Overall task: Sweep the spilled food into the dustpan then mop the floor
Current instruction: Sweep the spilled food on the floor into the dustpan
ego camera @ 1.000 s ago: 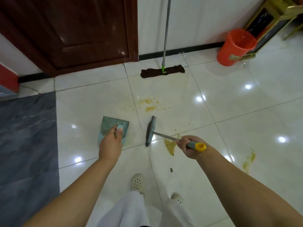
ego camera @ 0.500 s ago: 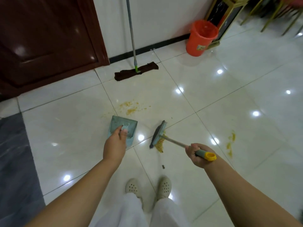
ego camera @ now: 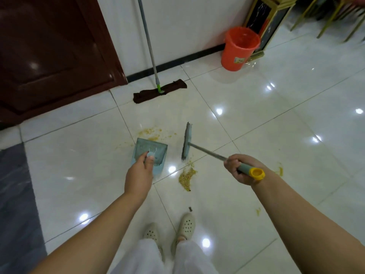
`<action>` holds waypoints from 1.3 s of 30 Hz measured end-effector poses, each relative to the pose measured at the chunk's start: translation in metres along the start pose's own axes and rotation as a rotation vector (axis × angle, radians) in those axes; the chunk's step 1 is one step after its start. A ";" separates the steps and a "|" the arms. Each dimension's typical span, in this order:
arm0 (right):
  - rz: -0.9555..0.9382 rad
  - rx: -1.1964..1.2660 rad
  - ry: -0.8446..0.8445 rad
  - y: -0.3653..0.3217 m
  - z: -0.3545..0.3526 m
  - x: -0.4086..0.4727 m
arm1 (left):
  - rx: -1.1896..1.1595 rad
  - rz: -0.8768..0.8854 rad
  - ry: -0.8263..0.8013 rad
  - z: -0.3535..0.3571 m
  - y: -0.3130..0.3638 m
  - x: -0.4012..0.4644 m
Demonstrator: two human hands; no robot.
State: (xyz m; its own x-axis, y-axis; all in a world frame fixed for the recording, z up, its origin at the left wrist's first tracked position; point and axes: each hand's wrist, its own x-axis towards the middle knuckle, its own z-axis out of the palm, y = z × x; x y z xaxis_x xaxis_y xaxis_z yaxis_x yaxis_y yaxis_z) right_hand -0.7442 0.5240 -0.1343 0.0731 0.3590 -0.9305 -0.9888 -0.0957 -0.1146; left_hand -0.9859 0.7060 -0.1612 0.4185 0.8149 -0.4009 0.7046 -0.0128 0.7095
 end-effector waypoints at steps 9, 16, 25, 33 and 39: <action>-0.128 -0.601 0.247 -0.095 0.008 0.036 | 0.009 -0.050 0.064 0.039 0.026 0.007; -0.176 -1.039 0.396 -0.102 -0.007 0.074 | -0.030 -0.085 0.099 0.059 0.036 0.003; -0.095 -1.165 0.413 -0.055 -0.029 0.069 | 0.025 -0.045 0.072 0.064 0.031 -0.005; -0.027 -1.179 0.457 0.006 -0.055 0.056 | 0.060 0.000 -0.004 0.051 0.012 -0.022; 0.048 -1.222 0.491 0.075 -0.069 0.043 | 0.048 0.008 -0.061 0.025 -0.021 -0.037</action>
State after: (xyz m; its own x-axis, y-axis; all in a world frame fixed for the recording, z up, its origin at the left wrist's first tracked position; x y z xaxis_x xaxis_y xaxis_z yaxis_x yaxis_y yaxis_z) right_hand -0.8064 0.4682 -0.2072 0.3373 -0.0159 -0.9413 -0.2561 -0.9637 -0.0755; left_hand -1.0020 0.6613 -0.1754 0.4572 0.7779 -0.4311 0.7270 -0.0477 0.6849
